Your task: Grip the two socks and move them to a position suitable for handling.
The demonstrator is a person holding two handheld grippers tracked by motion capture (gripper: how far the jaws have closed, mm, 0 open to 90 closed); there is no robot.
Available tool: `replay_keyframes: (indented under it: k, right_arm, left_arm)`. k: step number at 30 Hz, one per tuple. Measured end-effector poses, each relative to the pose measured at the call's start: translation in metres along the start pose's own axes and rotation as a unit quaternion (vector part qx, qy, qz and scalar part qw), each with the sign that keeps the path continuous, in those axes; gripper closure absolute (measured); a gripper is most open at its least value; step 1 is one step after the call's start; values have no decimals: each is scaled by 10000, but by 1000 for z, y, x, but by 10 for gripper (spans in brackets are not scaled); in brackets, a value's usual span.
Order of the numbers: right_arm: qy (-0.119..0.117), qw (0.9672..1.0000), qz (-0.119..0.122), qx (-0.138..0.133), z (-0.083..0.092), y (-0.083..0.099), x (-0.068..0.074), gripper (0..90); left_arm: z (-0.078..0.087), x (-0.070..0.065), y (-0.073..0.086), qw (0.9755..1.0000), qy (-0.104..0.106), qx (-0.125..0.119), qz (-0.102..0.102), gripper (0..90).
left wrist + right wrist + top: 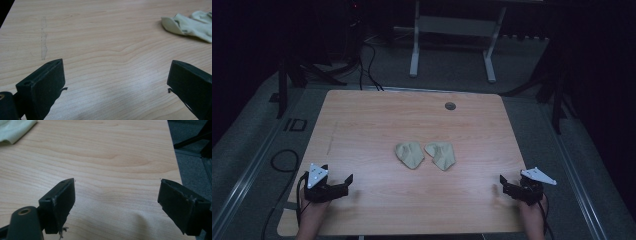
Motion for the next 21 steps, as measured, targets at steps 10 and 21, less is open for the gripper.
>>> replay_keyframes:
  k: [10,21]
  right_arm:
    - [-197,9992,-60,342,-2,-1,5,143]
    - [-706,9959,53,569,-5,-14,40,140]
  left_arm:
    - [-1,-5,-3,10000,48,-73,-20,14]
    - [-1,-9,-6,9999,78,-105,-65,14]
Point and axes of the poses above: each handheld gripper's, and its own axes: z roughly backward along the jaws, y roughly out of its underside, x roughly to its left, the point moved 9 cm from there along -z, roughly forward along the jaws, and after that the axes turned 9 degrees about y, right-handed, at the moved point
